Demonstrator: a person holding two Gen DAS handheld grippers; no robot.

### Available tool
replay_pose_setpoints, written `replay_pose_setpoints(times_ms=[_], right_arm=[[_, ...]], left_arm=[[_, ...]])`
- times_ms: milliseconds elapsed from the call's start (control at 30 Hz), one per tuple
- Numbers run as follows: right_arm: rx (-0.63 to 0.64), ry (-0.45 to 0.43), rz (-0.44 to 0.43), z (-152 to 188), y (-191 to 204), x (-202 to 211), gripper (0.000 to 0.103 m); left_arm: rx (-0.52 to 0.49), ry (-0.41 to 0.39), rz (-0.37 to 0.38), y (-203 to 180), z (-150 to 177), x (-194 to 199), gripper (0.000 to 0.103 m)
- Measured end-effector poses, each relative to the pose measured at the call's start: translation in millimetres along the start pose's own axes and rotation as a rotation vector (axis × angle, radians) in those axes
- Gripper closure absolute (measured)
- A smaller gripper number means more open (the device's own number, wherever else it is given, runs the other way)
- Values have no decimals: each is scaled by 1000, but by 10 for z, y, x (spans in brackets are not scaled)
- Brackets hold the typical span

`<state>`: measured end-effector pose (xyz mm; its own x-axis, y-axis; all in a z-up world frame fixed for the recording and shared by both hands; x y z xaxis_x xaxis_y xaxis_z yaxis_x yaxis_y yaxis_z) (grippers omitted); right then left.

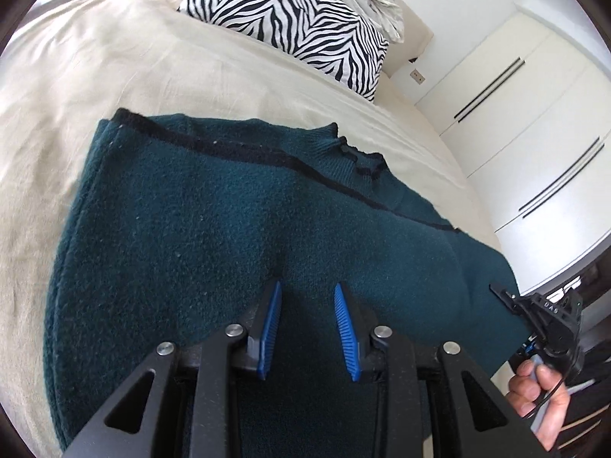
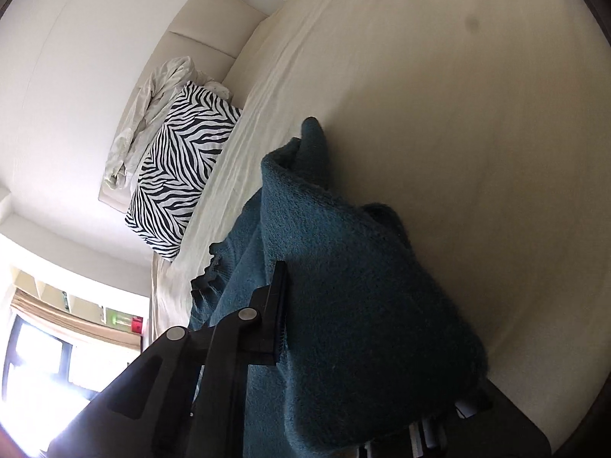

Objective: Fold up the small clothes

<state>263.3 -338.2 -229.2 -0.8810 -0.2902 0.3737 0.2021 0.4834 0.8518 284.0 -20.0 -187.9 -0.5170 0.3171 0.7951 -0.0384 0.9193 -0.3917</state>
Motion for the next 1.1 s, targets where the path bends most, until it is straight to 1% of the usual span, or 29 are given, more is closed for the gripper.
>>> replay_pose_setpoints(times_ms=[33,67,100,167,233,267,300,367,400,433,500,533,567,633,700,733,833,867,900,933,967,1000,1033,1100], right_arm=[[60,11,6,31,157,-19,91],[124,27,15,89,332,-37,91],[190,46,24,167,503,-82,91],[337,92,29,409,883,-204,91],[511,159,28,802,1271,-343,91],[601,200,26,1042,1437,-426,91],[690,244,27,1296,1565,-515,91],[846,328,32,1808,1711,-680,92],[911,374,38,2066,1742,-745,92],[964,423,46,2292,1727,-818,92],[1032,464,67,2597,1681,-891,92],[1057,474,87,2686,1642,-919,91],[1066,473,102,2716,1607,-926,91],[1054,473,101,2716,1575,-910,91],[1063,475,98,2732,1584,-879,91],[1077,472,102,2737,1585,-862,91],[1122,464,100,2801,1620,-823,91],[1155,458,103,2828,1676,-841,91],[1190,456,102,2875,1708,-839,91],[1206,446,107,2888,1747,-872,91],[1201,452,100,2898,1736,-845,91],[1207,457,97,2903,1720,-833,91],[1236,459,102,2923,1703,-811,91],[1310,466,88,3014,1696,-715,91]], left_arm=[[25,-2,-1,55,-16,55,69],[45,-7,1,112,-26,103,65],[72,-2,21,163,-26,137,61],[135,40,73,259,-6,152,61],[172,58,119,312,-16,166,61],[189,70,148,316,-34,163,59],[213,85,191,310,-43,158,54],[291,112,295,317,-72,155,47],[325,120,328,336,-95,154,46],[350,135,341,359,-103,135,46],[371,160,378,385,-126,109,46],[378,171,395,389,-138,107,46],[388,175,420,388,-153,124,43],[434,168,498,381,-224,190,33],[474,156,539,382,-287,238,23],[469,158,538,357,-302,236,21],[392,189,461,229,-291,135,21],[371,201,445,182,-298,104,24],[350,216,433,154,-304,71,34],[360,227,431,162,-323,37,40],[371,249,422,182,-334,-8,51],[366,267,417,190,-348,-39,59],[349,272,411,192,-371,-57,63],[297,286,379,204,-374,-78,79]])
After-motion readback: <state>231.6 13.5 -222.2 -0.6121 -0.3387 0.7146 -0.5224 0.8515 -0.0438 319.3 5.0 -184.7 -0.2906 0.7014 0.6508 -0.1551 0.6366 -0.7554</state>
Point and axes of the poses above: each gripper's, at about its wrist camera, not at the fingertips, and x roughly against the way its jaws point, y to its left, z to its underside, the point moved 10 cm from there along -x, roughly the way its jaws point, and after that the axes turned 14 degrees about -z, right-handed, at the moved point
